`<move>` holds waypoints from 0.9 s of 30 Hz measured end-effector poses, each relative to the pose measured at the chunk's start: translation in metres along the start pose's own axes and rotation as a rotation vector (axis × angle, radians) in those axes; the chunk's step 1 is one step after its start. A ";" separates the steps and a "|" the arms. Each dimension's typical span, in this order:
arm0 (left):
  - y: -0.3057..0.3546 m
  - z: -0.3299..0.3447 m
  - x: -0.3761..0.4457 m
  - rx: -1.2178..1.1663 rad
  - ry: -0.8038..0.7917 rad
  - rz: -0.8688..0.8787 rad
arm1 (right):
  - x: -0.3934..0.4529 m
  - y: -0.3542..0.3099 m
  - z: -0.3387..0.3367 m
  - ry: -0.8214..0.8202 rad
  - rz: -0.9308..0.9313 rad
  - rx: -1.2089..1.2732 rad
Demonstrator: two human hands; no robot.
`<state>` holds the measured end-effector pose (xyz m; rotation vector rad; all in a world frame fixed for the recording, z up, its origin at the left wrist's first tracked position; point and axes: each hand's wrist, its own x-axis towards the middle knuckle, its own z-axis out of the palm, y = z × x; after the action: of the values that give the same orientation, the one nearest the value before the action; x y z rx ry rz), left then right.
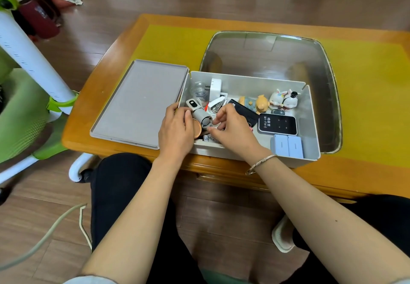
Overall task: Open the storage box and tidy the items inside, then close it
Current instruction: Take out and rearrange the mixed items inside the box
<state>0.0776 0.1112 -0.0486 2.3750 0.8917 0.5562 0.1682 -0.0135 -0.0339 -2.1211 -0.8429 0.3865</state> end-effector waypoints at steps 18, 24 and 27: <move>-0.003 0.000 0.003 -0.205 0.040 -0.081 | 0.007 0.008 -0.004 -0.034 -0.021 -0.254; -0.001 -0.005 -0.001 -0.085 0.028 0.009 | 0.004 0.030 -0.027 0.025 0.027 -0.310; 0.003 -0.009 0.002 0.138 -0.094 0.116 | 0.002 0.038 -0.035 0.028 0.046 -0.322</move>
<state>0.0758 0.1141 -0.0399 2.5675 0.7770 0.4358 0.2045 -0.0493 -0.0415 -2.4404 -0.8888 0.2571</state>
